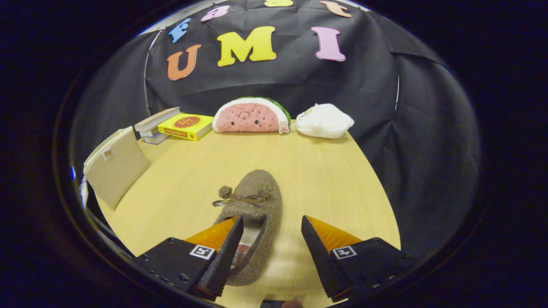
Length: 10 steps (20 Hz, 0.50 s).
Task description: Open the storage box then place both shoes into the box .Put the left shoe in first, then the right shoe, with the right side of both shoes facing outward in a uniform manner.
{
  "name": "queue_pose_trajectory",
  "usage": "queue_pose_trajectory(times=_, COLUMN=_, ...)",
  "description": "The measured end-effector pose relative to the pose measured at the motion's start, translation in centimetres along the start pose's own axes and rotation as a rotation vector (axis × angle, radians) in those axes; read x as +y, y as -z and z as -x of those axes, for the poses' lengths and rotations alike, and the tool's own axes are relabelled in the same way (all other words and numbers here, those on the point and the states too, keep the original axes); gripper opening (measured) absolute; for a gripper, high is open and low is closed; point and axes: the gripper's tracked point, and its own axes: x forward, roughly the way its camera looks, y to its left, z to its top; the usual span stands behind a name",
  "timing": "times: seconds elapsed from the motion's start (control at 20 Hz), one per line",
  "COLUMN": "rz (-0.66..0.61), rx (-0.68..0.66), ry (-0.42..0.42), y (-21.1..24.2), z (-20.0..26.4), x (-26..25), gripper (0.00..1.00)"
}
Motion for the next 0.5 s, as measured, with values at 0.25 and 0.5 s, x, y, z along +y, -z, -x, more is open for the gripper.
queue_pose_trajectory(times=0.25, rz=-0.108, rx=0.075, ry=-0.046, y=1.8, z=-1.8, x=0.9, gripper=0.47)
queue_pose_trajectory(times=0.5, rz=-0.189, rx=0.062, ry=-0.019, y=1.5, z=-1.6, x=-0.2, gripper=0.00)
